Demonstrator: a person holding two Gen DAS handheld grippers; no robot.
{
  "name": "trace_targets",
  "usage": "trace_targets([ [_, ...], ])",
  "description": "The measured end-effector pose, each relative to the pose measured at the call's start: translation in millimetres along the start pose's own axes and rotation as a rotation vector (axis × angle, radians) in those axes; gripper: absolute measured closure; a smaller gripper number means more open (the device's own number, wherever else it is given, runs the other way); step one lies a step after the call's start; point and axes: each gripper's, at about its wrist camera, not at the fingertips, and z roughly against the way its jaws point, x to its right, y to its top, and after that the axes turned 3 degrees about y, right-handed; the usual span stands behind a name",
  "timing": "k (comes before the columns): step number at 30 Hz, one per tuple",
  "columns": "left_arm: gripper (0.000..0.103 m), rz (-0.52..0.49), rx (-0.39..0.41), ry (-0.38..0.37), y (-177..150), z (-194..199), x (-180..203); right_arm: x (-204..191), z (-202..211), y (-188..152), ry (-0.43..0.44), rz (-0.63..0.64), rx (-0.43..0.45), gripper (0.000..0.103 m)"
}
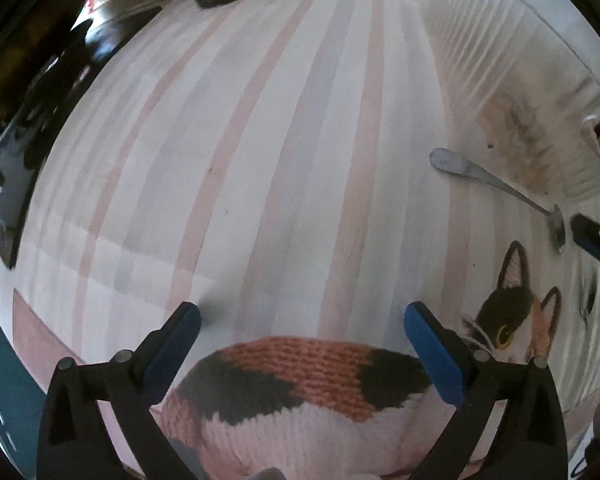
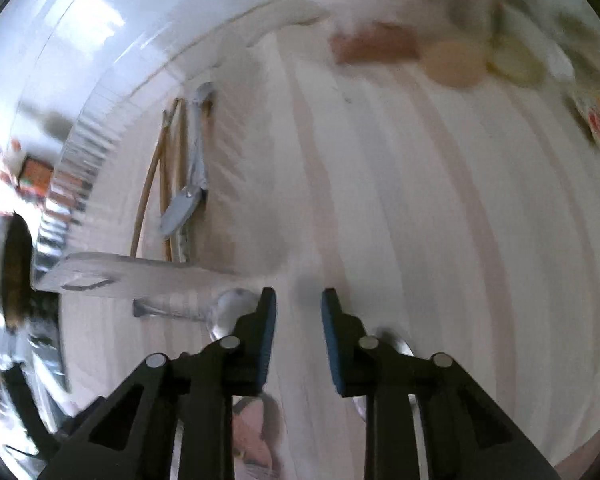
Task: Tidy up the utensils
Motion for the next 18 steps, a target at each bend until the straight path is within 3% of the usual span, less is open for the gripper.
trace_targets([
  [3,0.0,-0.019,0.029,-0.008,1,0,-2,-21,-6,-8,0.043,0.07,-0.036,0.094],
  [8,0.0,-0.036,0.064,-0.014,5,-5,-2,-59,-12,-35,0.151,0.188,-0.183,0.094],
  [10,0.0,-0.051,0.036,-0.018,11,-6,-3,-59,-8,-38,0.144,0.163,-0.19,0.094],
  [12,0.0,-0.022,-0.043,-0.026,21,-10,-2,-52,1,-37,0.105,0.124,-0.166,0.094],
  [18,0.001,0.323,-0.214,-0.319,35,-4,-13,-5,45,-36,-0.035,-0.048,-0.037,0.093],
])
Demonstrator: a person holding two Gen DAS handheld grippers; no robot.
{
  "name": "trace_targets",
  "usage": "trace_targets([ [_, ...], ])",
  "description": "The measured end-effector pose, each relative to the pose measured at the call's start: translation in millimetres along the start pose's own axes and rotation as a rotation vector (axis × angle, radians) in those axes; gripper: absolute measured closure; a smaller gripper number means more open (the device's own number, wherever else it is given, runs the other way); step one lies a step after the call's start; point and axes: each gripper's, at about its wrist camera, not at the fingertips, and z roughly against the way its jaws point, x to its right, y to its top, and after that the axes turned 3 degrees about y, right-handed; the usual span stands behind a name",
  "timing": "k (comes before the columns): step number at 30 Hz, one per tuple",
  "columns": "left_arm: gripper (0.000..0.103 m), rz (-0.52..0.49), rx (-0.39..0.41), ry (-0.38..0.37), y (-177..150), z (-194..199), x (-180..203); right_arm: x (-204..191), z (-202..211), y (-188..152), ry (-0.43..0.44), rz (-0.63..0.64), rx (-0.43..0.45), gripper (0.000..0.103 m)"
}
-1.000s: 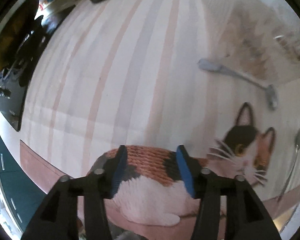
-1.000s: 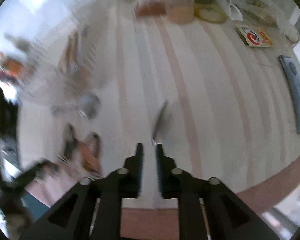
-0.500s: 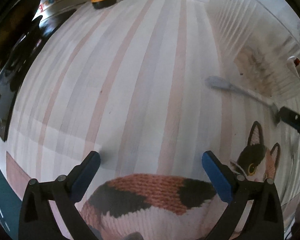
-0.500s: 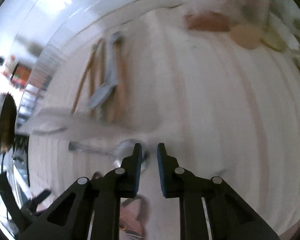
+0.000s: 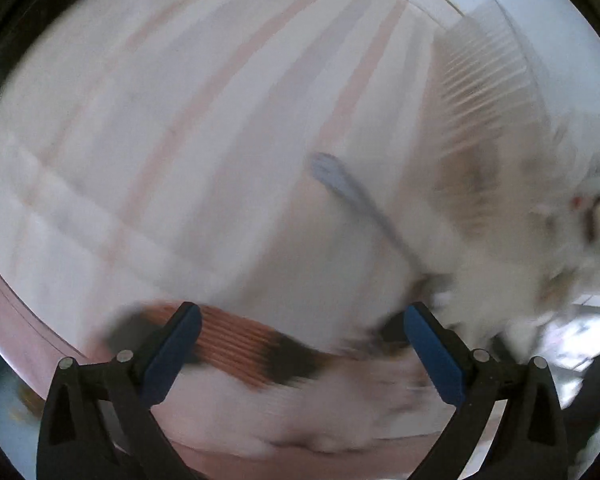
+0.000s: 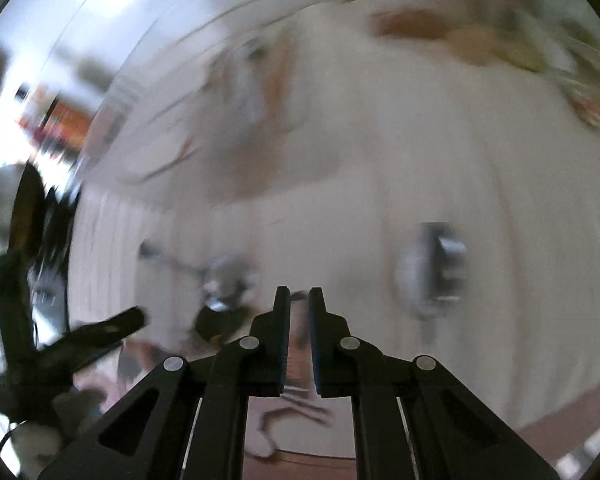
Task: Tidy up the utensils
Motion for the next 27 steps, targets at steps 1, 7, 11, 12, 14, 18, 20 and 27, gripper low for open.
trace_targets([
  [1,0.004,0.012,-0.018,-0.008,1,-2,8,11,9,-2,-0.02,-0.018,0.016,0.093],
  [7,0.008,0.0,-0.003,0.139,14,-17,62,57,39,-7,-0.109,-0.08,0.096,0.093],
  [11,0.017,-0.008,0.011,0.301,14,-29,83,79,50,-14,-0.14,-0.109,0.125,0.093],
  [12,0.017,-0.001,0.016,0.307,15,-31,85,85,50,-16,-0.134,-0.123,0.122,0.093],
  [14,0.027,-0.009,0.022,0.354,17,-32,84,93,50,-20,-0.132,-0.138,0.115,0.093],
  [18,0.03,-0.107,0.007,0.377,10,-30,74,97,46,-27,-0.098,-0.125,0.081,0.093],
  [20,0.03,-0.128,-0.014,0.377,5,-27,61,93,40,-29,-0.062,-0.107,0.059,0.093],
  [27,0.03,-0.217,-0.038,0.43,-11,-7,13,54,12,-31,-0.008,0.034,-0.049,0.08],
])
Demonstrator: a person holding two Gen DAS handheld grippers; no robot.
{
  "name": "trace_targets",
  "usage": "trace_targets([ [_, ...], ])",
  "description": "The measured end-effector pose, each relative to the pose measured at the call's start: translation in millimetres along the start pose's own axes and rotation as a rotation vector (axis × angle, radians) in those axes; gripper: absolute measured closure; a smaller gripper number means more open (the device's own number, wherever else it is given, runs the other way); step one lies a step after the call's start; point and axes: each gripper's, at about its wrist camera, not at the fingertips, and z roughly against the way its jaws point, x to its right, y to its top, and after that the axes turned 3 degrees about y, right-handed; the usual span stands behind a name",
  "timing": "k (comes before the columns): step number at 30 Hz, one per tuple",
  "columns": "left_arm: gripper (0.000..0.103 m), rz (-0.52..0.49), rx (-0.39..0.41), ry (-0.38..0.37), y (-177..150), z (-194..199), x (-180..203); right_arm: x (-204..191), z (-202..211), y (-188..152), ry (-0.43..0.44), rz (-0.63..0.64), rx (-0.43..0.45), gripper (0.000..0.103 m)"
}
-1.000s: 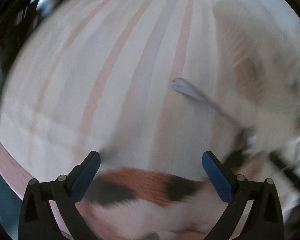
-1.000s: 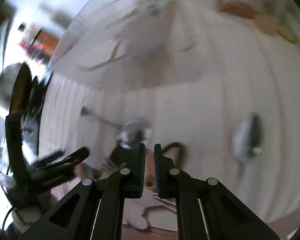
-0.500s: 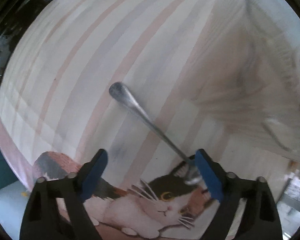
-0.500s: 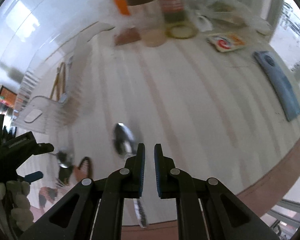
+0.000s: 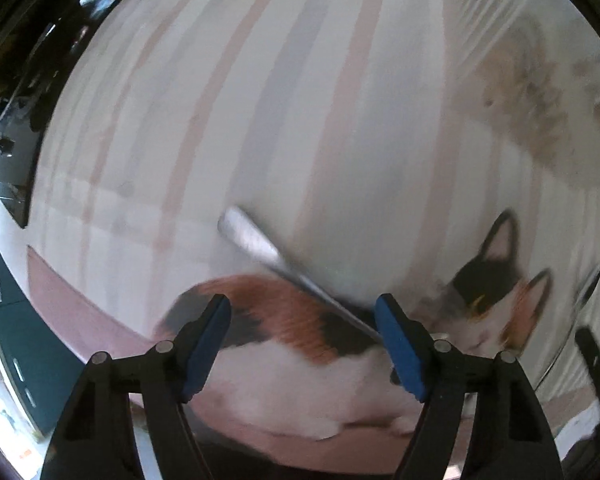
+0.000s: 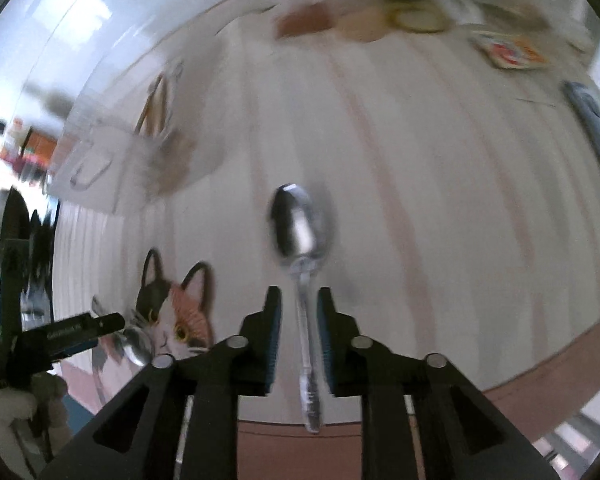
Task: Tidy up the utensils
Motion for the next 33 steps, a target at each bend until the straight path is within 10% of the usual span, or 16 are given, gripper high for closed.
trace_targets([
  [4,0.03,0.052,-0.029,-0.05,-9,-6,-24,-22,-4,-4,-0.13,0.093,0.001,0.081],
  [7,0.031,0.094,-0.035,-0.084,-10,-10,-33,-27,-9,-4,-0.167,0.102,-0.036,0.103],
  [9,0.044,0.102,-0.017,-0.081,-10,-5,-20,-26,-12,-10,-0.162,0.093,-0.053,0.103],
  [11,0.082,0.06,0.022,-0.07,-3,8,7,-28,-13,-17,-0.177,0.122,-0.056,0.103],
  [14,0.1,-0.016,0.034,-0.12,0,12,35,-25,-12,-28,-0.17,0.119,-0.068,0.103],
  [22,0.1,-0.208,0.09,-0.151,-14,21,85,-6,-7,-45,-0.127,0.054,-0.075,0.103],
  [33,0.1,-0.193,0.196,-0.091,-62,79,32,15,21,-44,0.008,-0.03,-0.014,0.103],
])
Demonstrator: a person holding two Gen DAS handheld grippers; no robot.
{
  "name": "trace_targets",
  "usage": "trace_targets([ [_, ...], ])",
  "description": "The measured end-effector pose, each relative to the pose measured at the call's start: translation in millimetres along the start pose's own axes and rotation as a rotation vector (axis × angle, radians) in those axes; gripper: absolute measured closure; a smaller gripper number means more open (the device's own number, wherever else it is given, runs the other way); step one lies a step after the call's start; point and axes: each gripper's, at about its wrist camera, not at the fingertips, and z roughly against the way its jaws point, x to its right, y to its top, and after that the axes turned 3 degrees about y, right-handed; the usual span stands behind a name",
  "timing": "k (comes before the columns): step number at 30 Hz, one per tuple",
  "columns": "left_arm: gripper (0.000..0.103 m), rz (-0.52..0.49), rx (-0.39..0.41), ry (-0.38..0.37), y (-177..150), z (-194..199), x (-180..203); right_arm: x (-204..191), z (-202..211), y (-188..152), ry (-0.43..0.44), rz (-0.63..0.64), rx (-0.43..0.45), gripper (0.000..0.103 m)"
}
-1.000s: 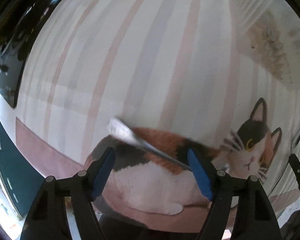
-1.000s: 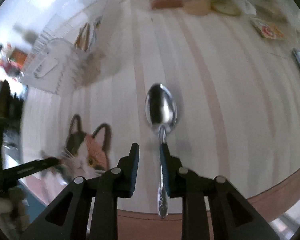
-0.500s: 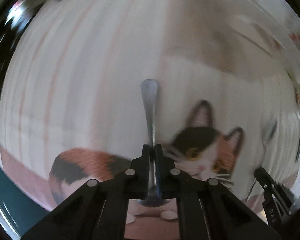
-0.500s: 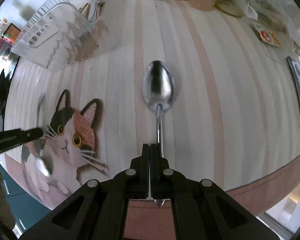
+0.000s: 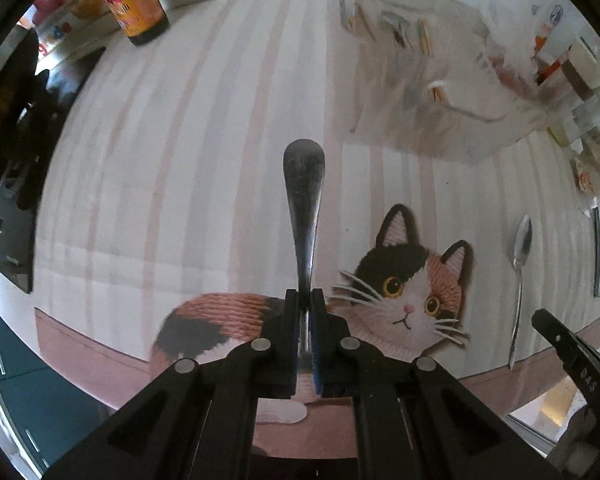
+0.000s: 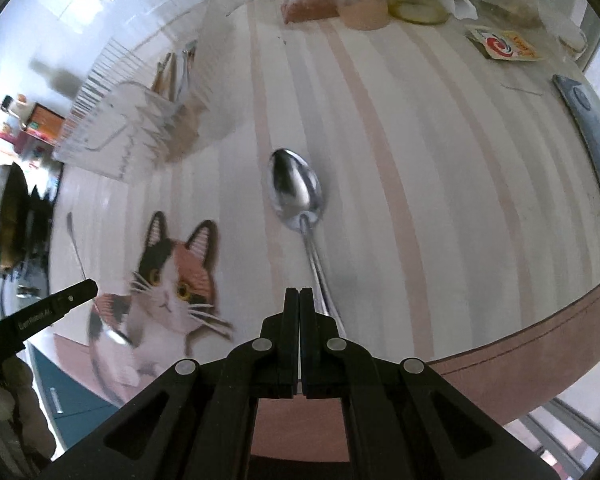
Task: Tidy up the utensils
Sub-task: 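Lift the spoon with left tool while right opens over a spoon on the mat, then carry the spoon toward the basket with left tool while right closes on a spoon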
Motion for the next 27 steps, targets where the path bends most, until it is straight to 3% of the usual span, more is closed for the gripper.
trace_targets([
  [1,0.1,0.002,0.01,0.007,1,5,-2,-9,-7,19,-0.001,-0.002,-0.008,0.102],
  [4,0.1,-0.005,0.032,0.036,-5,10,-9,-11,-16,28,-0.009,0.019,-0.048,0.097],
  [6,0.1,-0.007,0.04,0.054,-9,12,-5,-18,-18,33,-0.056,0.057,-0.04,0.073],
  [8,0.1,-0.023,0.055,0.088,-8,1,-2,-25,-29,36,-0.115,0.1,-0.061,0.068],
  [10,0.1,-0.025,0.058,0.101,-6,-4,3,-35,-36,37,-0.174,0.147,-0.056,0.073],
  [11,0.1,-0.023,0.058,0.105,5,-9,10,-38,-38,36,-0.205,0.16,-0.048,0.093],
  [12,0.1,-0.022,0.06,0.108,10,-11,6,-38,-39,36,-0.213,0.149,-0.038,0.096],
  [18,0.1,-0.022,0.088,0.103,11,-6,6,-35,-25,33,-0.167,0.111,0.021,0.103],
  [27,0.1,-0.02,0.192,0.09,10,47,5,-28,24,36,-0.045,0.03,0.115,0.103],
])
